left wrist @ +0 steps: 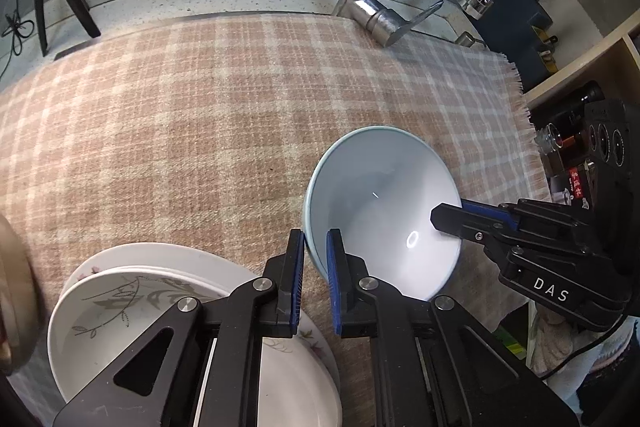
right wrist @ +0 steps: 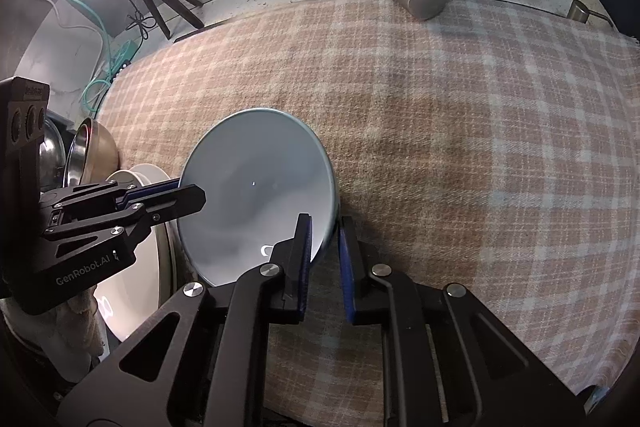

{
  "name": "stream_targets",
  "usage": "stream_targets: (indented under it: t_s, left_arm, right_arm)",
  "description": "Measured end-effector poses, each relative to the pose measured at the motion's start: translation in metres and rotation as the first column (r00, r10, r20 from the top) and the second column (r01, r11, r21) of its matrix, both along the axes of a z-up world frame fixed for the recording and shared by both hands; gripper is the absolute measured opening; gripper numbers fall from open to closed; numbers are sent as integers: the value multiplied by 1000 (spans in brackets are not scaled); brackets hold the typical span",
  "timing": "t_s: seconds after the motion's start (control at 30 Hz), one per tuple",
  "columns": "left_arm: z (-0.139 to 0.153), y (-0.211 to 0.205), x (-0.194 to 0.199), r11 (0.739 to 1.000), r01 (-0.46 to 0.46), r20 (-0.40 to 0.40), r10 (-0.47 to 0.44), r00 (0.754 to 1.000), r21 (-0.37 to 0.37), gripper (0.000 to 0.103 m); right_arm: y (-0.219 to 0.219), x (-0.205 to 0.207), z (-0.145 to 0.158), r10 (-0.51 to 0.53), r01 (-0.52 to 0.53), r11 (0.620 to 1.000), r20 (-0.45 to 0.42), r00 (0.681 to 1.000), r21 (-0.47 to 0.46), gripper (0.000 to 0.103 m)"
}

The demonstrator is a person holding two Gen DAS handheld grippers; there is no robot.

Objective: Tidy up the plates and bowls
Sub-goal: 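Carry the pale bowl and lower it into the steel bowl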

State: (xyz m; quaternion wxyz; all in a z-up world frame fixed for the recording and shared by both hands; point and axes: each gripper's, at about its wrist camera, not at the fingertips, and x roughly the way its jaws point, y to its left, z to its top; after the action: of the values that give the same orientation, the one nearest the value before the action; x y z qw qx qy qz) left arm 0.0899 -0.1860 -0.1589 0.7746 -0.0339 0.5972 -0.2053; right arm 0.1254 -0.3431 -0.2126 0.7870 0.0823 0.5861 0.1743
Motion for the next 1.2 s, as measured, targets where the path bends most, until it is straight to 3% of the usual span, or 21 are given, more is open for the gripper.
stream_targets:
  t_s: [0.5,1.2]
  left_arm:
    - [37,26,-12,999,-22,66,25,998,-40,10]
    - [77,149,-39,987,-148,121,155,980,-68,10]
  right_arm:
    - [17,-4,43,8,-10,1000,66,998,23,13]
    - [142,-18,92,122,-133,989,144,982,68,13]
